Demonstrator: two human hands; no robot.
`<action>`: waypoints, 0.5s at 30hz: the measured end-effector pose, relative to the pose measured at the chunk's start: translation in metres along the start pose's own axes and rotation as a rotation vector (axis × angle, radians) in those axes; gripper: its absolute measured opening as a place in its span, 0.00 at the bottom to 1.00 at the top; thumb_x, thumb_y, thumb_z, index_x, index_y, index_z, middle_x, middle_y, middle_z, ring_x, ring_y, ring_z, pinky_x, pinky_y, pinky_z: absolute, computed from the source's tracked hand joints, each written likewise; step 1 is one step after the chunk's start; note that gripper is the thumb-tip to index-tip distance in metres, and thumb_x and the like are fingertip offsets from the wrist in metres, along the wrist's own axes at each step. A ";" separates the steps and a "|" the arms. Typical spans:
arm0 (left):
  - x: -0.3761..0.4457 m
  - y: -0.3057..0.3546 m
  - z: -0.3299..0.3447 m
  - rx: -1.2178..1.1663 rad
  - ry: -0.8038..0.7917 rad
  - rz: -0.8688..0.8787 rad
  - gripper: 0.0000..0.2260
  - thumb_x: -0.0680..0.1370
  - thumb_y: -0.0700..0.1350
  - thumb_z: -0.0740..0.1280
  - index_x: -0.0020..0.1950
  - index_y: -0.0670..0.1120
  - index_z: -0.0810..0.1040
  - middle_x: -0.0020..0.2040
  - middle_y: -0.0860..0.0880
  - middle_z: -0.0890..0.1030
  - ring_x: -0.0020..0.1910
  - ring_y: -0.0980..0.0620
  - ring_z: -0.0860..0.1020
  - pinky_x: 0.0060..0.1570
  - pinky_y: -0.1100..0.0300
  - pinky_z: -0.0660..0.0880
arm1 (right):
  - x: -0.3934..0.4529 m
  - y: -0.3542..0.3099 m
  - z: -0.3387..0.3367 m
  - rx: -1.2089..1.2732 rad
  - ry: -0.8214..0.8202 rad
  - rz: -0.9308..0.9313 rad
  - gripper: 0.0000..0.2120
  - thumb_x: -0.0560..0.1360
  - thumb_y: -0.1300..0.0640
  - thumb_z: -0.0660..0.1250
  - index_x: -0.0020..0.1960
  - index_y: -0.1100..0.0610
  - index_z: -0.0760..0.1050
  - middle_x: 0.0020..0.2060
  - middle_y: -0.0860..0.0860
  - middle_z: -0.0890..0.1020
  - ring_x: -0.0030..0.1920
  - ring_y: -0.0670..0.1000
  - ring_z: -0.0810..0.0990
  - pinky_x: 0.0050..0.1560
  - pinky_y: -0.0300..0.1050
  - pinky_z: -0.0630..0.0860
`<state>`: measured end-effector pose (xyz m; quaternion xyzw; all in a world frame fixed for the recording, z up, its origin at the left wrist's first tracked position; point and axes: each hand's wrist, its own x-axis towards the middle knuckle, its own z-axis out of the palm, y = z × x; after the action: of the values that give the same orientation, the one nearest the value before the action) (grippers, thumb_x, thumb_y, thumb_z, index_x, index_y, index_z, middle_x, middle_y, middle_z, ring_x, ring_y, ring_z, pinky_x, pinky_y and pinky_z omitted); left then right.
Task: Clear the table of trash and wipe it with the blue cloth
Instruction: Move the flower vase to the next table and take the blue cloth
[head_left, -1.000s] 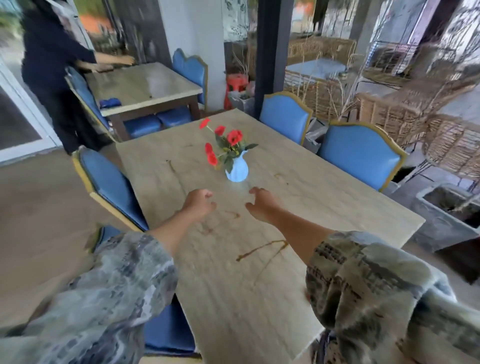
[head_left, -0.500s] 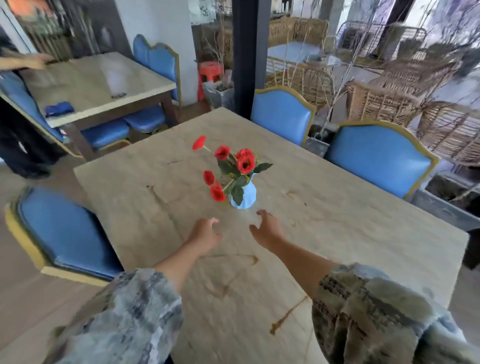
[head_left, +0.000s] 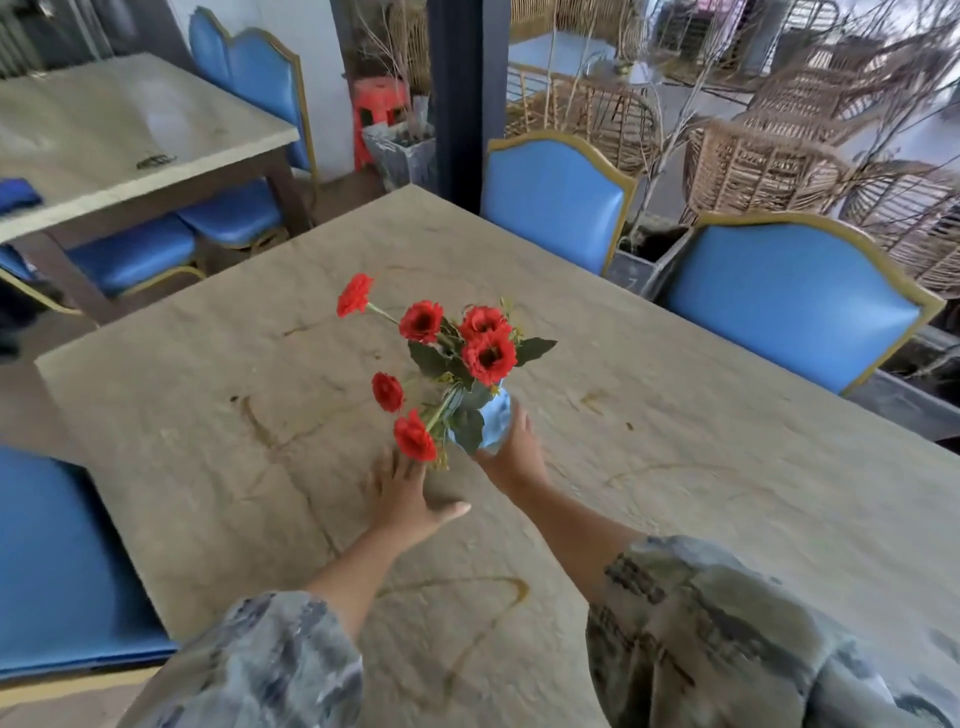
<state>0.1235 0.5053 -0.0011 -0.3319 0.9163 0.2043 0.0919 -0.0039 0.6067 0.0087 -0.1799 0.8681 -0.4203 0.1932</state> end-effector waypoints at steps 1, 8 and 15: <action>0.002 0.000 0.002 -0.008 -0.019 0.000 0.48 0.67 0.72 0.64 0.78 0.51 0.49 0.79 0.46 0.47 0.77 0.40 0.45 0.73 0.43 0.44 | 0.005 0.001 0.003 -0.002 -0.006 -0.012 0.47 0.67 0.46 0.75 0.75 0.47 0.49 0.72 0.50 0.63 0.70 0.53 0.65 0.66 0.54 0.69; 0.021 -0.002 0.018 -0.072 -0.055 -0.057 0.62 0.54 0.83 0.57 0.78 0.48 0.48 0.79 0.44 0.50 0.77 0.41 0.47 0.74 0.40 0.42 | 0.030 0.004 0.020 0.030 0.057 -0.082 0.46 0.64 0.58 0.77 0.73 0.48 0.52 0.67 0.51 0.67 0.65 0.54 0.68 0.63 0.56 0.72; 0.018 0.000 0.010 -0.108 -0.051 -0.012 0.61 0.57 0.78 0.64 0.78 0.47 0.45 0.79 0.45 0.51 0.77 0.45 0.52 0.73 0.53 0.50 | 0.008 0.002 0.005 0.122 0.122 -0.115 0.39 0.65 0.61 0.69 0.73 0.51 0.57 0.63 0.51 0.70 0.61 0.53 0.70 0.60 0.53 0.73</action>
<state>0.1103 0.4992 -0.0158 -0.3368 0.8992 0.2613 0.0983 -0.0089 0.6004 0.0028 -0.1915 0.8394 -0.4928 0.1261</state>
